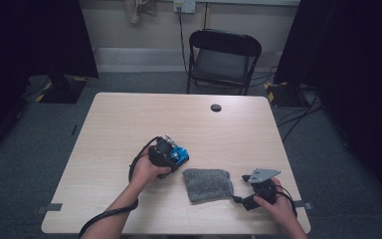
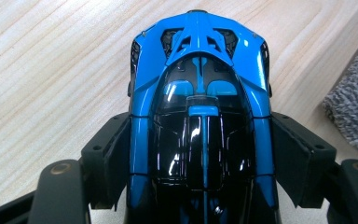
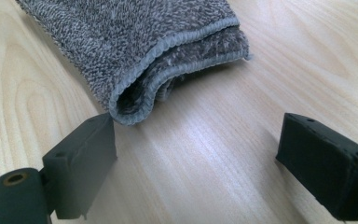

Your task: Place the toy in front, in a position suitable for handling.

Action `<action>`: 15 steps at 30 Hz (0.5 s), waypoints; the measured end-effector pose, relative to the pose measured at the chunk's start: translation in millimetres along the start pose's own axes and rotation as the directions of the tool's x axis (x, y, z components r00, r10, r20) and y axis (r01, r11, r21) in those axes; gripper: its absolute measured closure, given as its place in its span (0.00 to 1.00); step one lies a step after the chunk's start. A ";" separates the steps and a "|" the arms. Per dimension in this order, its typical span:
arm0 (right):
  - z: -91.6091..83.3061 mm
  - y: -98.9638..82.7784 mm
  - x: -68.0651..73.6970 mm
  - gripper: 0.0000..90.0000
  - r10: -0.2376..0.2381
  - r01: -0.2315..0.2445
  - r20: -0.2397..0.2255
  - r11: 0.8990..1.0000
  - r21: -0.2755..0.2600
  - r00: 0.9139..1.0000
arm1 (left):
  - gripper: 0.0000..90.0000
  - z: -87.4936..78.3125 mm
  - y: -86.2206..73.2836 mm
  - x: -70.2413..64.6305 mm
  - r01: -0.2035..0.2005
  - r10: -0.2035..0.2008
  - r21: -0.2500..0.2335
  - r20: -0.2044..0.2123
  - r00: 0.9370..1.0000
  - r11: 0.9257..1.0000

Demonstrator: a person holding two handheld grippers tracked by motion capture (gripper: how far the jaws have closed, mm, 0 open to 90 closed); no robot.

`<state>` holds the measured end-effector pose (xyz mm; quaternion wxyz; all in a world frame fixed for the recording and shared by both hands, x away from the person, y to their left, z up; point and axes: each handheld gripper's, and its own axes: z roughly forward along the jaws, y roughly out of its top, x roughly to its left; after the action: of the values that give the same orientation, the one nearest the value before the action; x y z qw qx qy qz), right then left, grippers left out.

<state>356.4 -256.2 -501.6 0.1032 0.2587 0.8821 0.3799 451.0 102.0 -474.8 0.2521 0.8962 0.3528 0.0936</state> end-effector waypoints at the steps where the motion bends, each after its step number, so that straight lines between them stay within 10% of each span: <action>1: 0.0 0.0 0.0 0.12 0.000 0.000 0.000 1.000 0.000 1.000 | 0.31 0.1 -0.2 0.0 0.001 -0.001 -0.002 0.000 1.000 1.000; 15: 0.0 0.0 0.0 0.12 0.000 0.000 0.000 1.000 0.000 1.000 | 0.19 -10.8 -1.9 2.7 0.001 -0.002 -0.045 -0.018 1.000 0.999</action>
<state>356.3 -256.2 -501.6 0.1033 0.2588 0.8821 0.3799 448.1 109.3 -466.5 0.2689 0.8892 0.3537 0.1095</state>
